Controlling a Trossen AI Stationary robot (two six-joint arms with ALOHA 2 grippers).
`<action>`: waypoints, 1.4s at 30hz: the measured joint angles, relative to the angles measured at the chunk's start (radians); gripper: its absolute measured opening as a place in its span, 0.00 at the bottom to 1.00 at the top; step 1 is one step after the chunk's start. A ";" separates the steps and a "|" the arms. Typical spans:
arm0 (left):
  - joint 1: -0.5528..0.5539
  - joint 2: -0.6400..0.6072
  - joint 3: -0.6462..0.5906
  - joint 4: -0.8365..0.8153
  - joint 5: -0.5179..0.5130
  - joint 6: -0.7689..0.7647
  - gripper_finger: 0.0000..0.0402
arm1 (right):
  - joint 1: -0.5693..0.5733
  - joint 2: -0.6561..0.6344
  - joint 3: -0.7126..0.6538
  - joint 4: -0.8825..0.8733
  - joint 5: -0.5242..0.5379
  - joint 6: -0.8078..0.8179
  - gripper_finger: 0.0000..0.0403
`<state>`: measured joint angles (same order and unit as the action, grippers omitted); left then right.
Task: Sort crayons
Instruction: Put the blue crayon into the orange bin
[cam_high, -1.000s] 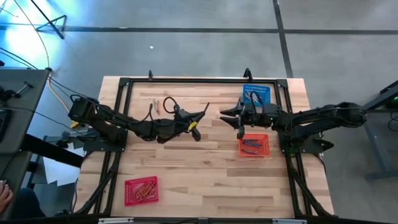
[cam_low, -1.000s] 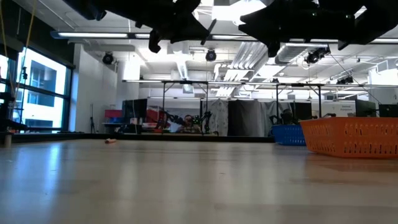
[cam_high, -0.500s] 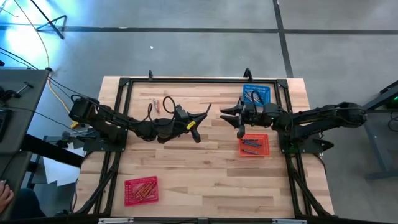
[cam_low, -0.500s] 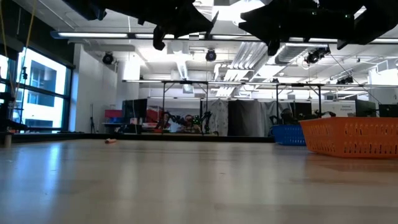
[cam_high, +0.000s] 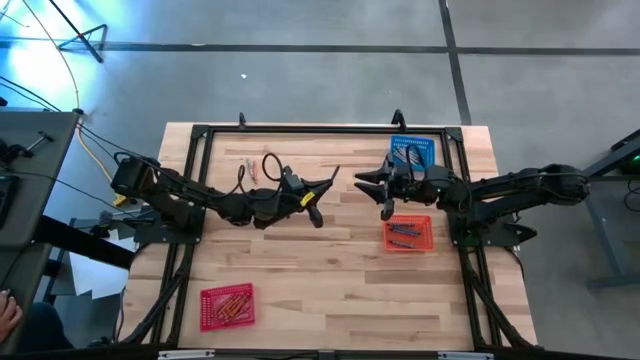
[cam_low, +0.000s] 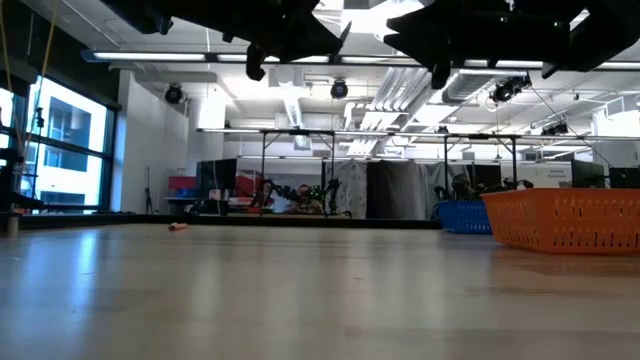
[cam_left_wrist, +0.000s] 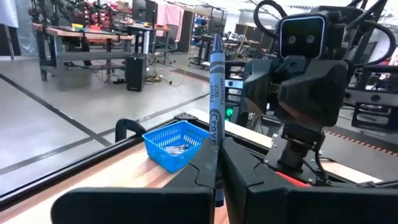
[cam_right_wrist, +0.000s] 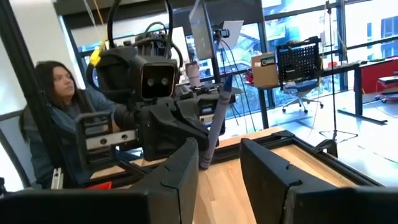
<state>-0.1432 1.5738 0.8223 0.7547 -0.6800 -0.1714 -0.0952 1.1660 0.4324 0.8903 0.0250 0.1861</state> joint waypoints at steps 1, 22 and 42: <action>0.000 0.000 0.000 0.000 0.000 0.000 0.00 | 0.000 0.000 0.002 0.004 0.000 0.010 0.29; -0.033 0.000 0.000 -0.001 0.074 0.036 0.00 | 0.037 0.183 0.254 -0.206 -0.008 -0.082 0.29; -0.033 0.001 0.000 -0.006 0.067 0.038 0.00 | 0.037 0.184 0.294 -0.272 -0.011 -0.080 0.04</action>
<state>-0.1764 1.5745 0.8223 0.7489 -0.6134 -0.1336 -0.0586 1.3499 0.7265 0.6178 0.0139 0.1062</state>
